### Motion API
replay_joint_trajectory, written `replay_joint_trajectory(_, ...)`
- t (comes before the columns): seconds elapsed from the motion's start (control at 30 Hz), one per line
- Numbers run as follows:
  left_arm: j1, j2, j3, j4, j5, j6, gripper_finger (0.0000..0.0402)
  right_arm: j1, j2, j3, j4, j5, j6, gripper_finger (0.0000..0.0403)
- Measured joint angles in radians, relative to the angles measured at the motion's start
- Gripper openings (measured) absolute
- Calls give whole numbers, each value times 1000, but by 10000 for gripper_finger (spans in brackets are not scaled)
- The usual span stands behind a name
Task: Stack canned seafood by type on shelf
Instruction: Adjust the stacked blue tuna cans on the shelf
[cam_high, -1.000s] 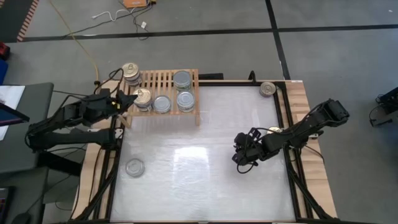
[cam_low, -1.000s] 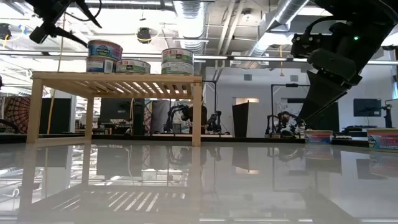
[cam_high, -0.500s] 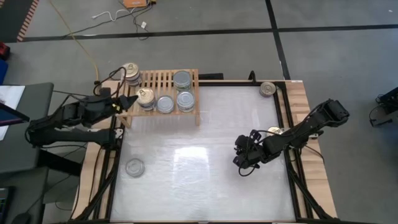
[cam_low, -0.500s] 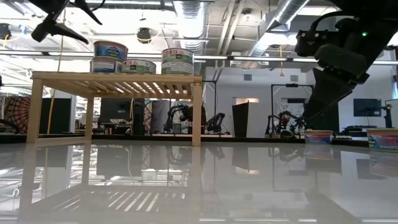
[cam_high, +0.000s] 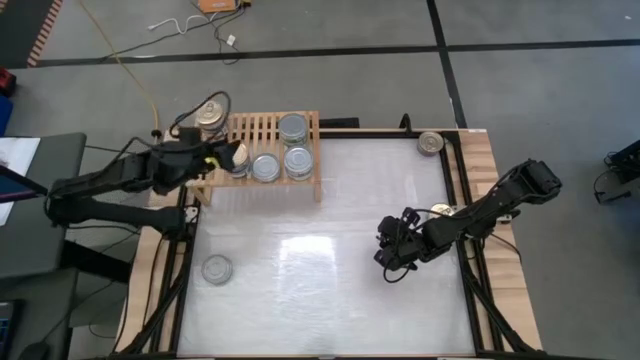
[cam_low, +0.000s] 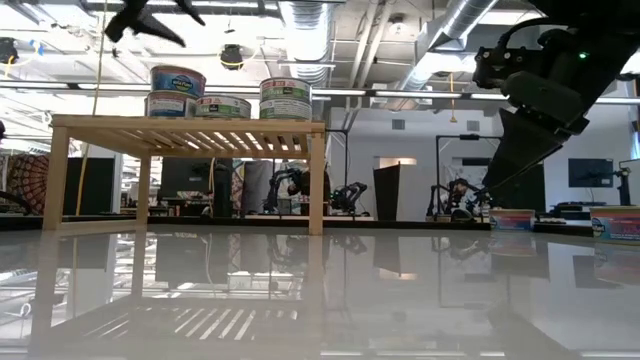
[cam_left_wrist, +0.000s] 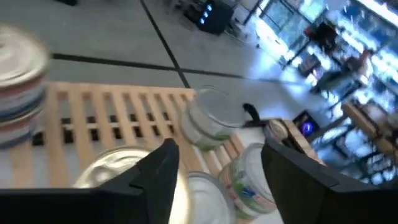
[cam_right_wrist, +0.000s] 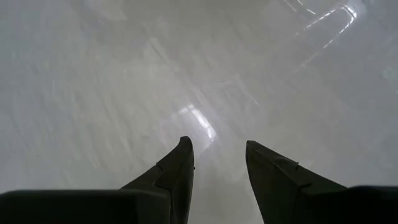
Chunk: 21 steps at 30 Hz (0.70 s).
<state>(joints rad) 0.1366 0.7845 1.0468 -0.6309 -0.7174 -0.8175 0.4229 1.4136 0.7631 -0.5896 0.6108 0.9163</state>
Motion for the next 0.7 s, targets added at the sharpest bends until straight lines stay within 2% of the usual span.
replay_joint_trajectory(0.27, -1, 199, 170, -185, 32, -48, 149, 0, 0, 0, -1, 5, -1, 172)
replay_joint_trajectory(0.57, 56, 265, 181, -367, 17, -194, 141, 3, 0, 0, -1, 5, 0, 172)
replay_joint_trajectory(0.7, 60, 262, 163, -379, 19, -201, 141, 3, 0, 0, -1, 5, 0, 172)
